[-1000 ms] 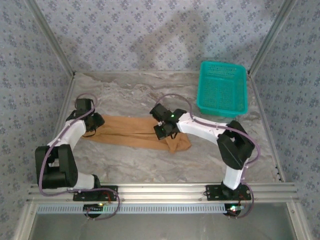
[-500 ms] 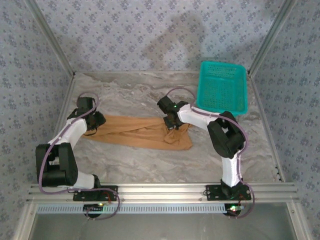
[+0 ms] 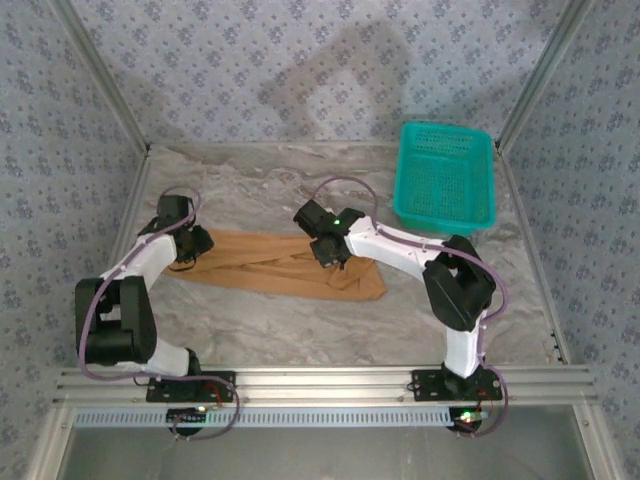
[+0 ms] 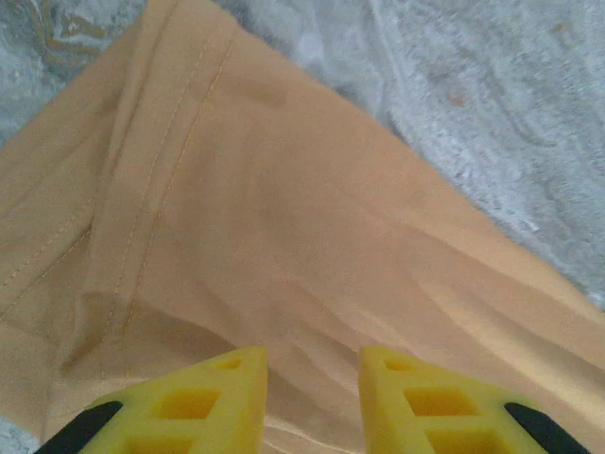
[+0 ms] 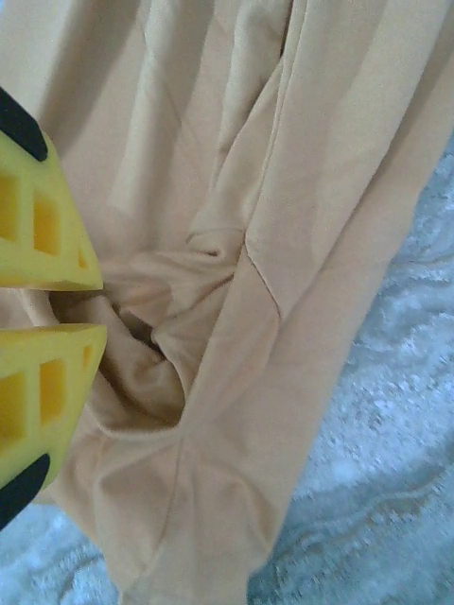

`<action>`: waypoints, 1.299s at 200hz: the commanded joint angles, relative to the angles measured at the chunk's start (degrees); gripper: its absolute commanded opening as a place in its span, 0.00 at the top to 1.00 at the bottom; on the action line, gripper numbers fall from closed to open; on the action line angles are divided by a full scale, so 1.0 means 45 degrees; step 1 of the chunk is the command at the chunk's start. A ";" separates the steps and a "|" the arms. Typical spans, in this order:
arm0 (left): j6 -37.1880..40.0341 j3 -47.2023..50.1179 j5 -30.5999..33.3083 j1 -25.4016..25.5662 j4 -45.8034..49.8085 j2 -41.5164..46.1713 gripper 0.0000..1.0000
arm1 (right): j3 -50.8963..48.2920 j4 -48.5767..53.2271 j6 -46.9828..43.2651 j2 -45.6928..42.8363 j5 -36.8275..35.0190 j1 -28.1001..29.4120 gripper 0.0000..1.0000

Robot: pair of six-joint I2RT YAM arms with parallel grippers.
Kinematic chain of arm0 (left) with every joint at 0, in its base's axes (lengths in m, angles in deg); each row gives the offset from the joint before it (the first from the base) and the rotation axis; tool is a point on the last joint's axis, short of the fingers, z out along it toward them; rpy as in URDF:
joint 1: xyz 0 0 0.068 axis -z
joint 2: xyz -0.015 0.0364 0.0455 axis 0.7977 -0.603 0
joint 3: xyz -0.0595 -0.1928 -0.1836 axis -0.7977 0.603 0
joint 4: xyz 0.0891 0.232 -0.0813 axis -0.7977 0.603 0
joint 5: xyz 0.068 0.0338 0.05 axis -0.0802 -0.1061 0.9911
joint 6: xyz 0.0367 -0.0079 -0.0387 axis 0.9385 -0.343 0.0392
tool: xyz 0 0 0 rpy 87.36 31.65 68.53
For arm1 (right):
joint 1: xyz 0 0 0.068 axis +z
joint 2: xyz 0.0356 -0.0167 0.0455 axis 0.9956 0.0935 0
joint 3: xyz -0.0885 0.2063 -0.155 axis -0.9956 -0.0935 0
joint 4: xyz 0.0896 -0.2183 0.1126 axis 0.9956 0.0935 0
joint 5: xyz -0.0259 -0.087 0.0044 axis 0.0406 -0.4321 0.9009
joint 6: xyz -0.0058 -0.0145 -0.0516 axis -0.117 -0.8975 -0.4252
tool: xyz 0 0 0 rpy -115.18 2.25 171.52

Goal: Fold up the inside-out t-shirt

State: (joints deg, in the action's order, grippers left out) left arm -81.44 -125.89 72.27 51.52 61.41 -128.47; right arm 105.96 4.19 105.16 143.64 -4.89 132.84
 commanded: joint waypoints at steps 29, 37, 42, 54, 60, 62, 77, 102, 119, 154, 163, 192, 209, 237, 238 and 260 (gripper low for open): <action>0.0128 -0.0112 -0.0246 -0.0355 0.0037 -0.0697 0.70 | -0.0284 -0.0325 0.0815 0.0857 0.1565 -0.0354 0.77; 0.0123 -0.0090 -0.0276 -0.0367 -0.0005 -0.0732 0.70 | -0.0225 -0.0362 0.0859 0.1049 0.1603 -0.0420 0.78; 0.0123 -0.0091 -0.0310 -0.0358 -0.0002 -0.0729 0.70 | -0.0167 -0.0343 0.0884 0.1150 0.1605 -0.0477 0.78; 0.0123 -0.0088 -0.0313 -0.0358 0.0014 -0.0703 0.71 | -0.0074 -0.0265 0.0882 0.1356 0.1486 -0.0551 0.76; 0.0142 -0.0099 -0.0287 -0.0363 0.0044 -0.0686 0.71 | -0.0042 -0.0218 0.0873 0.1401 0.1413 -0.0558 0.75; 0.0157 -0.0097 -0.0293 -0.0377 0.0063 -0.0670 0.71 | -0.0039 -0.0224 0.0875 0.1417 0.1410 -0.0557 0.74; 0.0186 -0.0139 -0.0226 -0.0401 0.0133 -0.0612 0.71 | -0.0070 -0.0252 0.0840 0.1464 0.1399 -0.0593 0.70; 0.0221 -0.0091 -0.0158 -0.0410 0.0153 -0.0474 0.71 | -0.0088 -0.0116 0.0824 0.1482 0.1155 -0.0595 0.61; 0.0221 -0.0069 -0.0142 -0.0460 0.0075 -0.0526 0.71 | -0.0246 -0.0247 0.0827 0.1496 0.1221 -0.0654 0.61; 0.0221 -0.0119 -0.0253 -0.0547 0.0133 -0.0797 0.73 | -0.0370 -0.0599 0.0568 0.1436 0.1223 -0.0772 0.88; 0.0221 -0.0058 -0.0268 -0.0546 0.0120 -0.0759 0.73 | -0.0335 -0.0454 0.0453 0.1323 0.1167 -0.0700 0.94; 0.0182 0.0003 -0.0298 -0.0558 0.0130 -0.0630 0.74 | -0.0080 0.0272 -0.0013 0.0706 0.0558 -0.0227 1.00; 0.0162 -0.0031 -0.0307 -0.0560 0.0152 -0.0612 0.74 | 0.0161 0.0832 -0.0269 0.0258 0.0181 0.0079 1.00; 0.0142 0.0015 -0.0301 -0.0566 0.0129 -0.0642 0.74 | 0.0183 0.1285 -0.0569 -0.0418 0.0094 0.0633 0.98; 0.0142 0.0012 -0.0301 -0.0568 0.0112 -0.0660 0.74 | 0.0173 0.1301 -0.0582 -0.0435 0.0107 0.0654 0.98; 0.0094 0.0032 -0.0366 -0.0560 0.0062 -0.0822 0.74 | 0.0110 0.1522 -0.0741 -0.0525 0.0481 0.1196 0.94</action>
State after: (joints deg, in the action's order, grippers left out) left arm -81.47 -125.89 72.05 49.16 61.39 -131.57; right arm 105.28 7.12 103.76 143.14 -2.75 135.95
